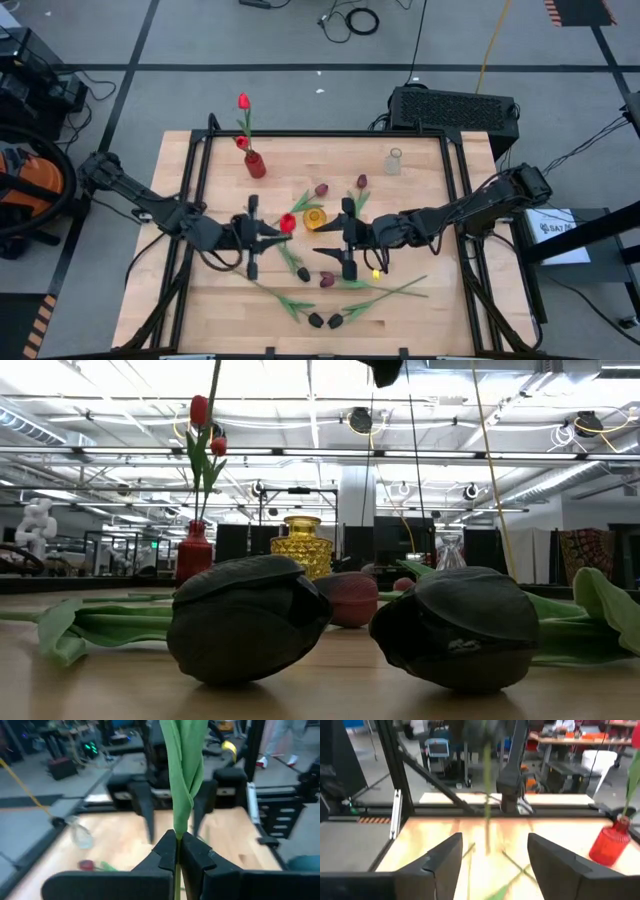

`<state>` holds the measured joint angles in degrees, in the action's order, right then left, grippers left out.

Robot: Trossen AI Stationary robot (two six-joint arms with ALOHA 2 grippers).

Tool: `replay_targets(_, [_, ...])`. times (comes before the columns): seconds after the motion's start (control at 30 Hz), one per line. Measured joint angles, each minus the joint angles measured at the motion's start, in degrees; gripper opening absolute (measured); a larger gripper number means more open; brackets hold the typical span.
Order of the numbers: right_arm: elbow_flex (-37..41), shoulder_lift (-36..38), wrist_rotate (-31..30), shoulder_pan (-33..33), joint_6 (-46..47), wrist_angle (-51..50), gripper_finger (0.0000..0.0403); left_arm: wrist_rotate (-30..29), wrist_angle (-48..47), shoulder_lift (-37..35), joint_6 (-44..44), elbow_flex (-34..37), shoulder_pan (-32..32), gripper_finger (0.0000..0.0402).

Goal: Sort flowers into vase by color
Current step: Put the red flower into the red vase

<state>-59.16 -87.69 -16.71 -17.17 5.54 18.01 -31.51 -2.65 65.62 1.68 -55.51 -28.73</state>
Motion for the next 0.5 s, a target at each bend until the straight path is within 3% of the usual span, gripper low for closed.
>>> replay_targets(0.27, [0.02,2.24,0.02,-0.02,1.11,-5.88,0.0218,-1.68,0.60,-9.27,-9.49,0.57,5.63,0.0014])
replay_targets(0.5, [0.05,2.22,0.18,-0.02,0.91,-7.52,0.0215,3.17,0.04,-20.17,-15.75,0.57,12.91,0.0014])
